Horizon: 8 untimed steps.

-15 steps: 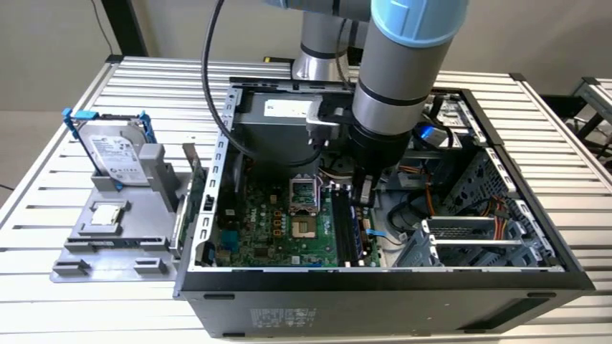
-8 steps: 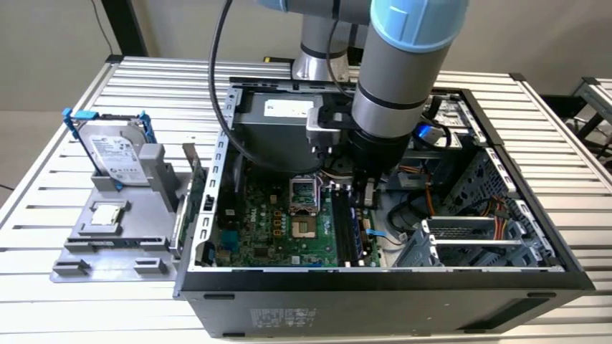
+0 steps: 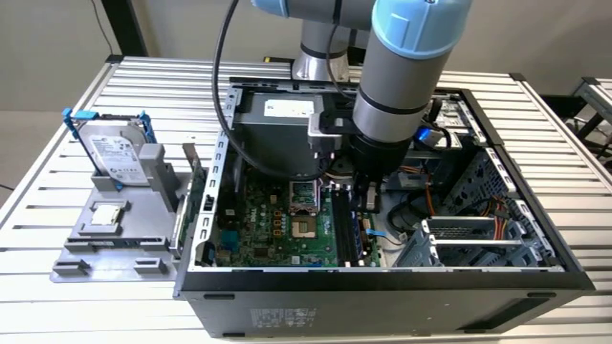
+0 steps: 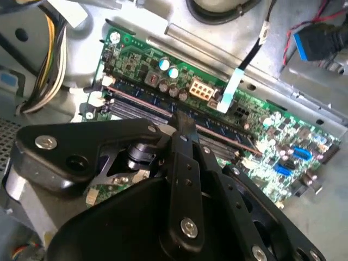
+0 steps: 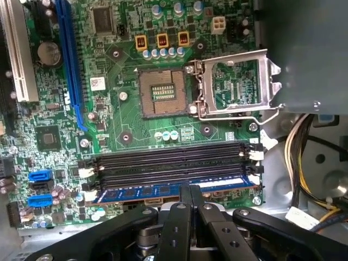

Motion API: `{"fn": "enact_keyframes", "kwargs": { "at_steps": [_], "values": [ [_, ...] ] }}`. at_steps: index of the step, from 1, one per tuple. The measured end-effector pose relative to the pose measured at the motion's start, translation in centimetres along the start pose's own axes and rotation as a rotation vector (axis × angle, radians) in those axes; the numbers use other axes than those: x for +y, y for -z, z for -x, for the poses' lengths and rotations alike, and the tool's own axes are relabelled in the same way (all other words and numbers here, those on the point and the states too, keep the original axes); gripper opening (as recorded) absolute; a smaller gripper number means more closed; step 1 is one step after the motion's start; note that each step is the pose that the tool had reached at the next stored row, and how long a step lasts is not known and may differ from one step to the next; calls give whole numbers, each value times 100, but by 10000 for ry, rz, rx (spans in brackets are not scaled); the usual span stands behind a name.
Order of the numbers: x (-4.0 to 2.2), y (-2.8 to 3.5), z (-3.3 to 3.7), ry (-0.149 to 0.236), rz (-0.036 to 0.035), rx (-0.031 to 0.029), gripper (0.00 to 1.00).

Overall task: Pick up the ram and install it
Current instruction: 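Press down the ram until it locks into place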

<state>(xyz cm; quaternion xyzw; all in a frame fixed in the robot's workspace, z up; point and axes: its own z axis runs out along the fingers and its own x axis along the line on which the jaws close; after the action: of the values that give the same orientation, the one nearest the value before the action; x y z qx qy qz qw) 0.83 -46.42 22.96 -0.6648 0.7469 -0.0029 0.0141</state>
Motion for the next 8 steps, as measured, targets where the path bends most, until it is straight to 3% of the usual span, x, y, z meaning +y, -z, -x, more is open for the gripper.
{"fn": "enact_keyframes", "kwargs": {
  "at_steps": [8],
  "values": [
    [-40, -134, -12, 106, 15, 28, 0]
  ]
}}
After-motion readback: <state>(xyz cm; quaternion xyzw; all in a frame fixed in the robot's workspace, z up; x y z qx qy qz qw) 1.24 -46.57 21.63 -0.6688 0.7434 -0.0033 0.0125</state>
